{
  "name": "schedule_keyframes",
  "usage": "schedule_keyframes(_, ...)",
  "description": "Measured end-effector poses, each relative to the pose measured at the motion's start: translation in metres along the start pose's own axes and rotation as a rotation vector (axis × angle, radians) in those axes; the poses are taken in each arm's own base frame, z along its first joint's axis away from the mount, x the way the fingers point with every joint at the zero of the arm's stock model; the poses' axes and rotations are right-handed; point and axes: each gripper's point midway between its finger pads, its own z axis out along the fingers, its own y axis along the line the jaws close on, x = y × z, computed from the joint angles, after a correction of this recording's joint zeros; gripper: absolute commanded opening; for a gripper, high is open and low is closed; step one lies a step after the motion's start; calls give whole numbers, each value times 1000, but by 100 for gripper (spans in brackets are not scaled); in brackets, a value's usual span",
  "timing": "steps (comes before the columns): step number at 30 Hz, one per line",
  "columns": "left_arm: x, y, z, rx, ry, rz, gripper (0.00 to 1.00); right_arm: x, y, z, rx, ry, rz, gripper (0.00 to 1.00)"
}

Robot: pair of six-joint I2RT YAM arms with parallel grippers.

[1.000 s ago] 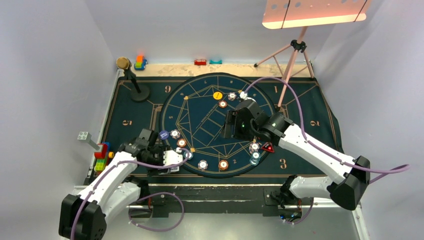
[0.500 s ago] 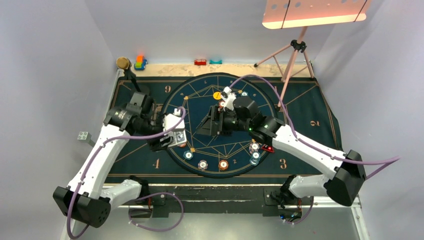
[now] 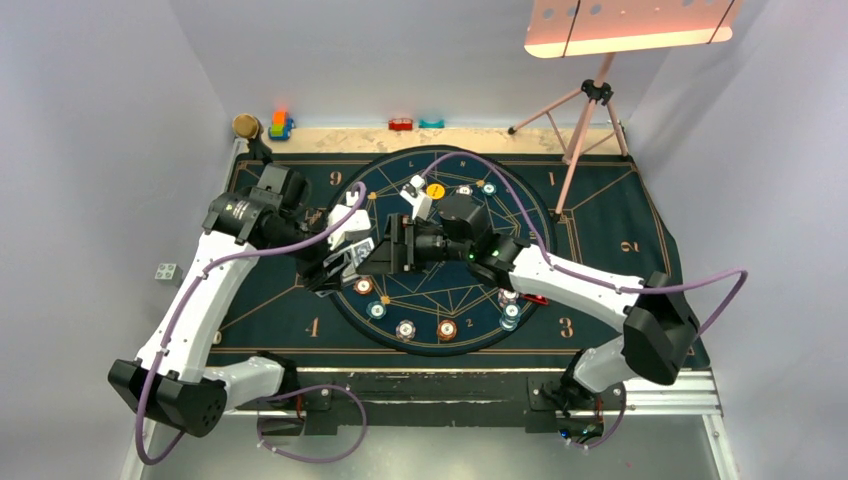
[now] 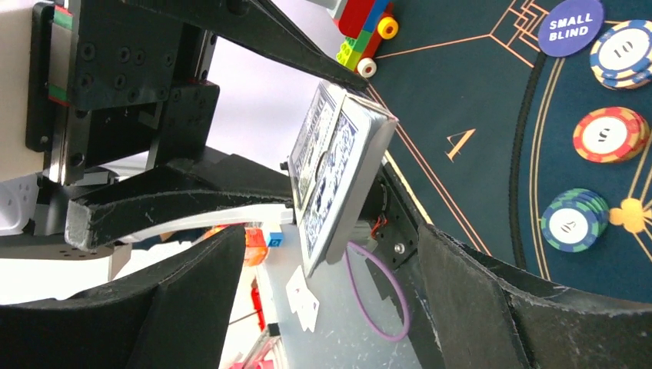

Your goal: Distribute texas hold em gaming equipment

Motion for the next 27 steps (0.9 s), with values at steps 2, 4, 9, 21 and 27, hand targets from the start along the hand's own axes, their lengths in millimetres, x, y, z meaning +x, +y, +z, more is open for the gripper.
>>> schedule_keyframes(2,0,-1,0,2,1,-8,2,0,1,6,-12,8,0,85)
schedule_keyframes(4,0,-1,0,3,1,-16,2,-1,1,10,-14,13,0,84)
schedule_keyframes(9,0,-4,-1,8,-4,-23,2,-6,0,23,-23,20,9,75)
schedule_keyframes(21,0,-8,-4,9,-8,-23,8,-7,12,32,-96,33,44,38)
schedule_keyframes(27,0,-8,-6,-2,-12,-16,24,-7,8,34,-87,38,86,24)
